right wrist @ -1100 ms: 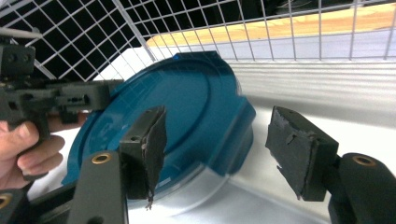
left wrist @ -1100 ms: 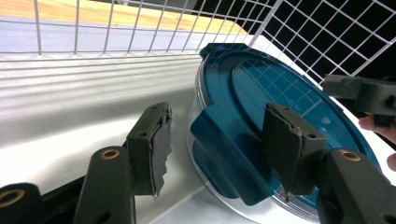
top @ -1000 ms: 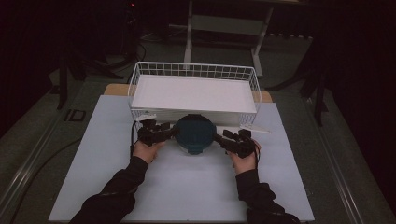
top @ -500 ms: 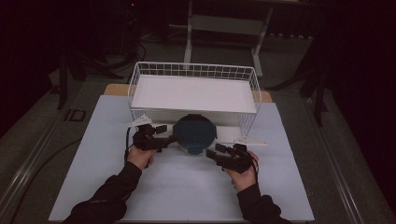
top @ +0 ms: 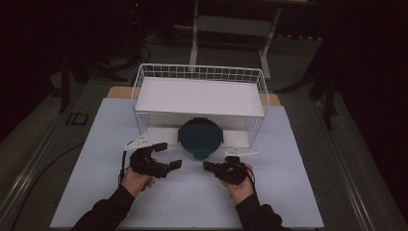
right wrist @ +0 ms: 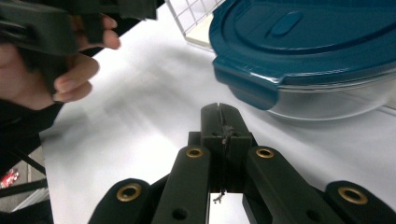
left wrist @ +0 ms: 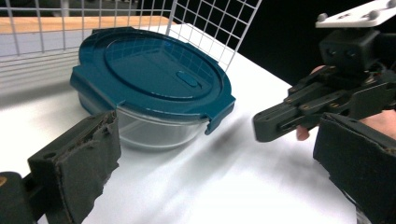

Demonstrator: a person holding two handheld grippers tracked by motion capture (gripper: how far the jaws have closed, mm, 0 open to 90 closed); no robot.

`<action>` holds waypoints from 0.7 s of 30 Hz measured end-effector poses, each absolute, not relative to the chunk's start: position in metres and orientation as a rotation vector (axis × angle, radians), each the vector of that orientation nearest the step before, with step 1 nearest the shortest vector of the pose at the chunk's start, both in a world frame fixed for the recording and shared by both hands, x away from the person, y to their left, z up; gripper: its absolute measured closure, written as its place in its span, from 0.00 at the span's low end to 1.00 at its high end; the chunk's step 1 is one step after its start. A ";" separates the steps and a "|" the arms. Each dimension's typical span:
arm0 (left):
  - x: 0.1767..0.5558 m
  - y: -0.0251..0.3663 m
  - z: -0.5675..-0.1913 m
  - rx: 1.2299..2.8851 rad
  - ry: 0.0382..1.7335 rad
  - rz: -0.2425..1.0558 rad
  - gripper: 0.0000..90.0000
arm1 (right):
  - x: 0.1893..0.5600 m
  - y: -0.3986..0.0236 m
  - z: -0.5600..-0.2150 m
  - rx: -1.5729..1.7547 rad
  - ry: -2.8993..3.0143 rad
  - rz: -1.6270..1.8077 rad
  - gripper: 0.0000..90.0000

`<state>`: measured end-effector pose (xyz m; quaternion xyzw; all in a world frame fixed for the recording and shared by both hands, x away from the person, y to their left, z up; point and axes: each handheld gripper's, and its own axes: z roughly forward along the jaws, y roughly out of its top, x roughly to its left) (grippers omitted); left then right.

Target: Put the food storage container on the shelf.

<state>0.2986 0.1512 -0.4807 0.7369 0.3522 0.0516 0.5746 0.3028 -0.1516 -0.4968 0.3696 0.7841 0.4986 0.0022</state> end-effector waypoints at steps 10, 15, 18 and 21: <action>0.285 0.156 -0.479 1.720 0.815 0.133 0.01 | 0.318 -0.139 -0.504 1.200 2.450 1.524 1.00; 0.285 0.156 -0.479 1.727 0.807 0.155 0.01 | 0.327 -0.137 -0.506 1.224 2.435 1.516 1.00; 0.284 0.156 -0.480 1.734 0.803 0.158 0.01 | 0.332 -0.137 -0.506 1.234 2.418 1.520 1.00; 0.285 0.156 -0.481 1.734 0.802 0.157 0.01 | 0.339 -0.136 -0.506 1.244 2.403 1.507 1.00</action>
